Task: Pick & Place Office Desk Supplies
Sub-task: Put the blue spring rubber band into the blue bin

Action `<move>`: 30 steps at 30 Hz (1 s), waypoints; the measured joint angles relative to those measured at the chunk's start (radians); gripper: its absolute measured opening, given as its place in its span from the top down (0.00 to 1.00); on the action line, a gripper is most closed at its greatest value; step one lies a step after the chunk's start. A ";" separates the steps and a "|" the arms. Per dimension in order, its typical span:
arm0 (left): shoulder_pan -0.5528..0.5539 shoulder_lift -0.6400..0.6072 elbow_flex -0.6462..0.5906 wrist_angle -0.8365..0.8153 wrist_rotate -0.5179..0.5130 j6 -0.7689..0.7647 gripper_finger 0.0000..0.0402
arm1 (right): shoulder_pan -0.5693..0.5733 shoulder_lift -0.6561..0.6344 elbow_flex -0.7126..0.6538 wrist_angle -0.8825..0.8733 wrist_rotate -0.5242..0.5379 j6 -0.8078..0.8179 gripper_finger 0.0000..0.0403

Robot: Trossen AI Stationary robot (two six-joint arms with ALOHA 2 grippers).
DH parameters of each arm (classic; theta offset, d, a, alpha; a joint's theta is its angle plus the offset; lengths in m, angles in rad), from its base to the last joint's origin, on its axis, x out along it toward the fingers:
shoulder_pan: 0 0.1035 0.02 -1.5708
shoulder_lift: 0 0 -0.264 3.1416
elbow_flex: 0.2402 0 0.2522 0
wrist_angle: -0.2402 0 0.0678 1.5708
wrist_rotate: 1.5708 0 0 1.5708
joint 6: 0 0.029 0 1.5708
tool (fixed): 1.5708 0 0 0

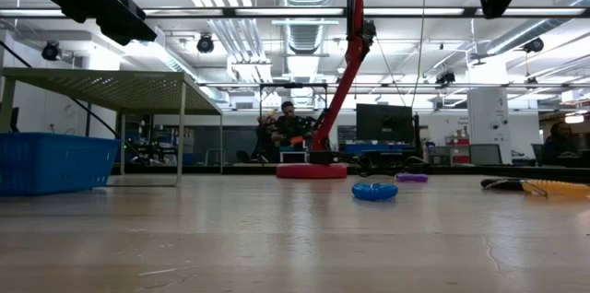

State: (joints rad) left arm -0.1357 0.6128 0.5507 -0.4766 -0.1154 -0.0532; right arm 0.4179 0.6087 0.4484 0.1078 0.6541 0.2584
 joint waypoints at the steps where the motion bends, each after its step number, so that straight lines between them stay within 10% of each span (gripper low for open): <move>1: 0.000 0.000 0.000 0.000 0.000 0.000 0.43 | 0.000 0.006 0.000 0.000 0.000 0.034 0.59; 13: 0.000 0.000 0.000 0.000 0.000 0.000 0.43 | -0.014 0.173 0.133 -0.500 0.039 0.677 0.65; 30: 0.000 0.000 0.000 0.000 0.000 0.000 0.43 | -0.050 0.707 0.379 -0.523 -0.150 0.888 0.70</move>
State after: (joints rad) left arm -0.1358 0.6126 0.5507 -0.4763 -0.1154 -0.0532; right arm 0.3683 1.3154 0.8273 -0.4152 0.5042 1.1460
